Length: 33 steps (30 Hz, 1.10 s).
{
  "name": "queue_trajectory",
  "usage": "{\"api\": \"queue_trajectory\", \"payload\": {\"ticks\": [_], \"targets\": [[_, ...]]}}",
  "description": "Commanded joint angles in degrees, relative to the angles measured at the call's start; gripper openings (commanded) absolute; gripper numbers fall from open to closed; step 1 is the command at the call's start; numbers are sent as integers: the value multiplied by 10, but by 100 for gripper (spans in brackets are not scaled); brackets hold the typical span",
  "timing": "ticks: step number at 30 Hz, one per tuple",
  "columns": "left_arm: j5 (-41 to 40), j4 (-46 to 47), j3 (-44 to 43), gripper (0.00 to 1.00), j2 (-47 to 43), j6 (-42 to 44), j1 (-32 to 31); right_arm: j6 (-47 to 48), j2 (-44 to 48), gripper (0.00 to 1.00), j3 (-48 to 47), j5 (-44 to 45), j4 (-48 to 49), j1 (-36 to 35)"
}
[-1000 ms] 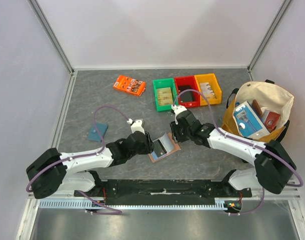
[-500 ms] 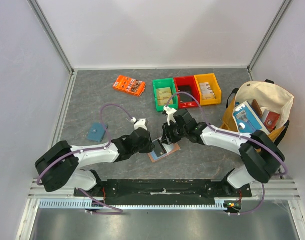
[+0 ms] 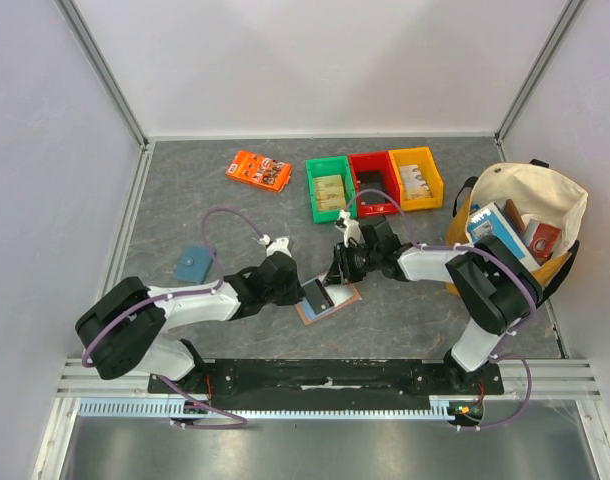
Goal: Take the credit cards out of the card holder
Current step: Remove the credit card from the card holder.
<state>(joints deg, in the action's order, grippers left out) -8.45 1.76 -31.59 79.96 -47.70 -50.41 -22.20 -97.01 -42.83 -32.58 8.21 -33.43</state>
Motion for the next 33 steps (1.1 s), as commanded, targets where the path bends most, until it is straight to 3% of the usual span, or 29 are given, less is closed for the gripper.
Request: {"api": "queue_trajectory", "payload": {"ticks": [1,9,16,26,33], "targets": [[9,-4,0,7,3,0,8,-32,-22,33,18,-79,79,10],[13,-7,2,7,0,1,10,-53,-56,26,21,-121,120,14],[13,-10,5,7,-2,1,11,-59,-56,0,34,-123,130,37],[19,-10,2,6,5,2,13,-73,-3,0,82,-102,122,96],[8,-6,10,6,-23,2,13,-108,87,0,106,-59,104,112]]}}
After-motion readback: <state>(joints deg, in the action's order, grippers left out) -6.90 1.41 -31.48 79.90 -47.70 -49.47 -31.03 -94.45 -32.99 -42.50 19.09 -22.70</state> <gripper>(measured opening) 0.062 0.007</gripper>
